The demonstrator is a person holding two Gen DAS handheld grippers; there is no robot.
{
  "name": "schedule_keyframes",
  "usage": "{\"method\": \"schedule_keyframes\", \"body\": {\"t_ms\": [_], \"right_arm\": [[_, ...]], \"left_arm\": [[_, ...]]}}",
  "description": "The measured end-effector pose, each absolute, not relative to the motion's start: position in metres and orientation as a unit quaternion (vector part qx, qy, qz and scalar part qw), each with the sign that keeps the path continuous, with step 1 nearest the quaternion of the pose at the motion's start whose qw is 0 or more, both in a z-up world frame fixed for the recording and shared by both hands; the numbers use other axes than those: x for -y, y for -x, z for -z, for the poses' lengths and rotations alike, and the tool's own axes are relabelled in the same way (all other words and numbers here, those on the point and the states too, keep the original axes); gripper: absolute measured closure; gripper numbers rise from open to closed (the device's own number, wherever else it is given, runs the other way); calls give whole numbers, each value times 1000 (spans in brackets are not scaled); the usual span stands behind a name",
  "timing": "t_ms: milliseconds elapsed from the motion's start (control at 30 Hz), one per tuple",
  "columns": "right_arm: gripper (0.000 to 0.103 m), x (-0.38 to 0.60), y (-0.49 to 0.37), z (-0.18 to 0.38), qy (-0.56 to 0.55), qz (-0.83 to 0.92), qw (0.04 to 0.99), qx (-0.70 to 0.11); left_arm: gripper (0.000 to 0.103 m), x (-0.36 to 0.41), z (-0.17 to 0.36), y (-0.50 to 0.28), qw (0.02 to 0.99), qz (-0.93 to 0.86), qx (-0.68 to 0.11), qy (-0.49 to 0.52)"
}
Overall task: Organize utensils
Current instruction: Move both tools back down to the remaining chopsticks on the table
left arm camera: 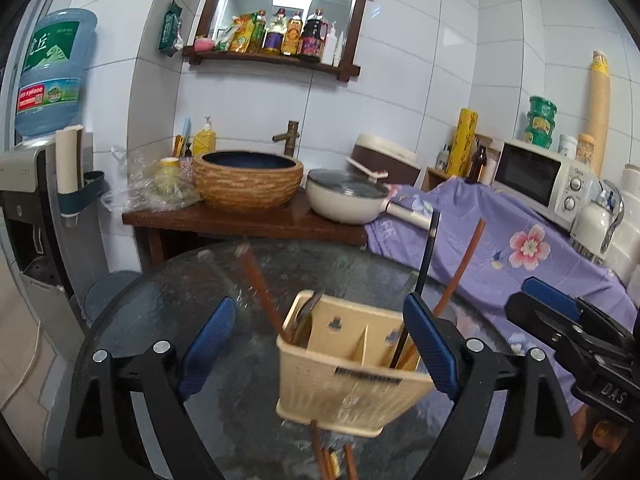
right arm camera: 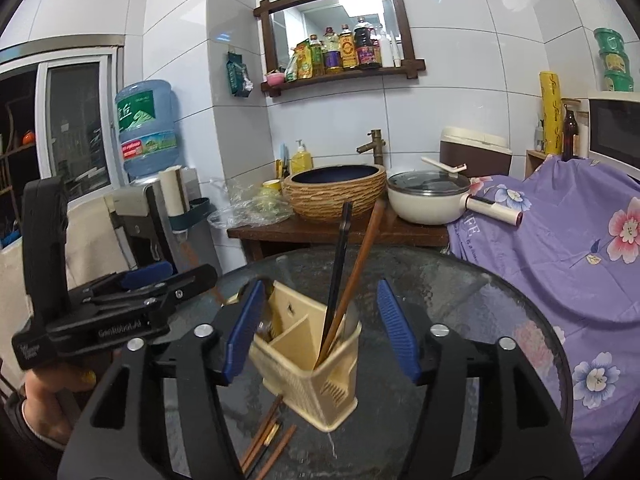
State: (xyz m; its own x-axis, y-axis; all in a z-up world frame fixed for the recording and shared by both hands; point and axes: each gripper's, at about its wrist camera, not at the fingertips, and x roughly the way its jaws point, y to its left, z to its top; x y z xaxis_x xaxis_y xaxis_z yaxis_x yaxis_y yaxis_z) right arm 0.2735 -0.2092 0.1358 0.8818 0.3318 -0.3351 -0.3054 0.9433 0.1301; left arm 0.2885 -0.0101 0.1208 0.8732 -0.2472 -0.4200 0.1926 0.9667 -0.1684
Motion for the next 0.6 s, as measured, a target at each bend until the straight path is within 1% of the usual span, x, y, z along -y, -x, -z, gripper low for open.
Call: {"method": "schedule_keyframes", "body": {"t_ms": [133, 333, 400, 433, 467, 500, 567, 600], "right_arm": [[40, 200, -254, -101, -13, -179, 960, -213], [39, 174, -249, -22, 38, -191, 928, -317], [39, 168, -251, -1, 37, -196, 916, -349], [39, 165, -252, 8, 37, -196, 910, -364], [39, 163, -252, 15, 37, -197, 906, -373], [39, 159, -252, 22, 40, -198, 902, -381], [39, 153, -252, 31, 48, -197, 897, -393], [39, 149, -252, 35, 52, -197, 894, -399]], "left_arm": [[18, 0, -88, -275, 957, 100, -270, 45], [22, -3, -31, -253, 940, 81, -332, -2], [27, -1, -16, -248, 933, 84, -350, -16], [32, -1, -10, -246, 929, 86, -359, -20], [36, -1, -7, -245, 927, 88, -363, -21], [38, -1, -2, -244, 925, 88, -369, -24], [47, -1, 7, -242, 921, 88, -379, -26], [48, -2, 11, -242, 918, 89, -385, -23]]}}
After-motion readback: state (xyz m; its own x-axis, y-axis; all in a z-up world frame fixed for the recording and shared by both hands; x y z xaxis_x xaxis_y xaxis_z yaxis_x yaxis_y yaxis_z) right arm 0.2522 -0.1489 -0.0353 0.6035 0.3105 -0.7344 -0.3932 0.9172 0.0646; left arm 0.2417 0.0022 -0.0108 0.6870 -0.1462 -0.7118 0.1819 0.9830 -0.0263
